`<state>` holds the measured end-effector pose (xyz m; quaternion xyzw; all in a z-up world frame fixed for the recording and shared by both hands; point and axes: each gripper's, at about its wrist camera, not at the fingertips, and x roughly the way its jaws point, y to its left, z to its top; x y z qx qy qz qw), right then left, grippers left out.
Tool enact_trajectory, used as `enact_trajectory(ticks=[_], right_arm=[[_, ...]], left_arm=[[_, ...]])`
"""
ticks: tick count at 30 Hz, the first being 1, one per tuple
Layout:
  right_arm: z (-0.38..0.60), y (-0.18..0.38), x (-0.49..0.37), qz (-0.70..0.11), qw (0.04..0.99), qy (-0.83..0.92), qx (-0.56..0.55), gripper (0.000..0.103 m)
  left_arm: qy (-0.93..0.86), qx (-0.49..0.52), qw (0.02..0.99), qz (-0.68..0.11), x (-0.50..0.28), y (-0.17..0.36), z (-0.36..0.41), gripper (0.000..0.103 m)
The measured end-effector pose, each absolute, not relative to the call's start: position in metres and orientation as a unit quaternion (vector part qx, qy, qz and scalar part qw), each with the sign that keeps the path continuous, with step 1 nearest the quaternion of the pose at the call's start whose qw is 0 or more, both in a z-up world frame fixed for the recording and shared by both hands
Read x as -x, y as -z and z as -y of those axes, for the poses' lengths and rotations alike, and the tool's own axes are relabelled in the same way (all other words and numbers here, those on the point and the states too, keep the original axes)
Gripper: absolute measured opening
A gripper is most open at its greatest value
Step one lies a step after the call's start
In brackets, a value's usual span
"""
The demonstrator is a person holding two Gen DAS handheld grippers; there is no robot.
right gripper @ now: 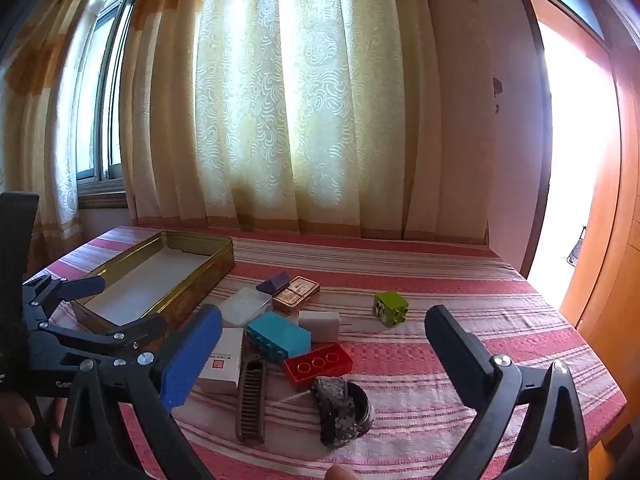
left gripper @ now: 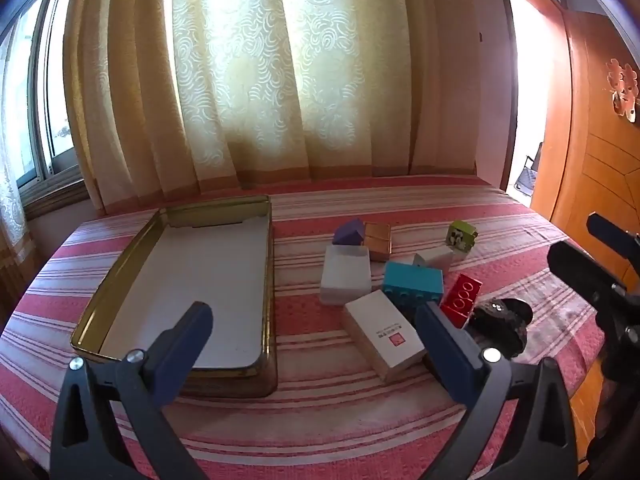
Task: Organize rigid objects
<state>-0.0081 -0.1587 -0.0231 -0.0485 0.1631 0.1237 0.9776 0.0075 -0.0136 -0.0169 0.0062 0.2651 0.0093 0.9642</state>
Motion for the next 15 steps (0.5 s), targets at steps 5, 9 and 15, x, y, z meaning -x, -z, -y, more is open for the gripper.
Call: enact_trajectory(ticks=[5, 9, 15], right_arm=[[0.1583, 0.0175, 0.0143, -0.164, 0.977, -0.124, 0.048, 0.102], [0.1593, 0.0203, 0.0129, -0.168, 0.977, -0.123, 0.047, 0.102], [0.1617, 0.0220, 0.0134, -0.171, 0.977, -0.124, 0.043, 0.102]], left_arm=[[-0.008, -0.008, 0.965, -0.264, -0.0069, 0.0125, 0.0110, 0.103], [-0.009, -0.008, 0.964, -0.264, -0.0065, 0.0124, 0.0110, 0.103], [-0.009, -0.008, 0.964, -0.265, -0.0066, 0.0122, 0.0107, 0.103]])
